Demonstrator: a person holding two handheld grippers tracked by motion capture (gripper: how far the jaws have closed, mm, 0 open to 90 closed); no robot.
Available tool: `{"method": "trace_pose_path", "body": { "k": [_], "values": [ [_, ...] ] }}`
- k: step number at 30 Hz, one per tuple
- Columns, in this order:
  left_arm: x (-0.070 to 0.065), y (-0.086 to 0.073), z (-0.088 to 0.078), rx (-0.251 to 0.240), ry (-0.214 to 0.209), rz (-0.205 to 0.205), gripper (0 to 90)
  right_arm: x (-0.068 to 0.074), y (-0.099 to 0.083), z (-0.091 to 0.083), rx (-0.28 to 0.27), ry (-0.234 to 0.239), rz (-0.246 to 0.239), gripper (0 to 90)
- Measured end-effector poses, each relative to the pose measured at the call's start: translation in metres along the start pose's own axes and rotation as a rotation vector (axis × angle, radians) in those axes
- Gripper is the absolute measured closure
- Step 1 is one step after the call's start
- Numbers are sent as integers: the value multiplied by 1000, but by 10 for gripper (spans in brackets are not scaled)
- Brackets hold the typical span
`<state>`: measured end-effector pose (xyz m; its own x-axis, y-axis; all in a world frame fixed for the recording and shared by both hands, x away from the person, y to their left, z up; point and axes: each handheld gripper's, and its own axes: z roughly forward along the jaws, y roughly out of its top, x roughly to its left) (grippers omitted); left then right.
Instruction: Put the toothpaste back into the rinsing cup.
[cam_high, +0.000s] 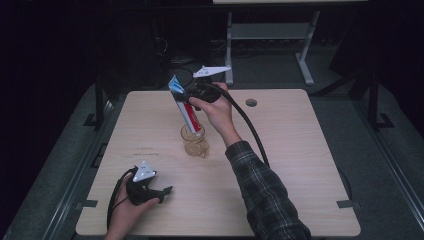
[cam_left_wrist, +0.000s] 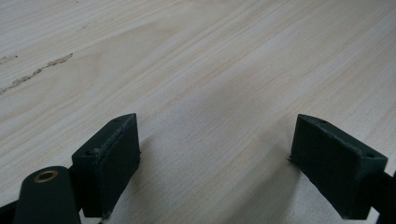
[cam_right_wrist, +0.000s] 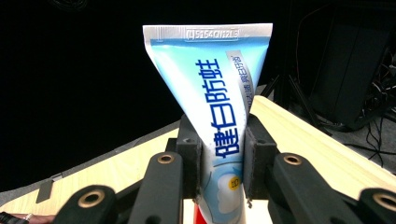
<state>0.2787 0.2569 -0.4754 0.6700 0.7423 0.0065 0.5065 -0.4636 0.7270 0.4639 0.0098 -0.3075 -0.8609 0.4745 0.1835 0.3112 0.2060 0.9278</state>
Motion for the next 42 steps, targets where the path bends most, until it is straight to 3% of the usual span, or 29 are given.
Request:
{"method": "trace_pose_path", "body": {
  "k": [42],
  "values": [
    [0,0,0,3,0,2,145,-5,-39,17,85,6,18,716]
  ]
}}
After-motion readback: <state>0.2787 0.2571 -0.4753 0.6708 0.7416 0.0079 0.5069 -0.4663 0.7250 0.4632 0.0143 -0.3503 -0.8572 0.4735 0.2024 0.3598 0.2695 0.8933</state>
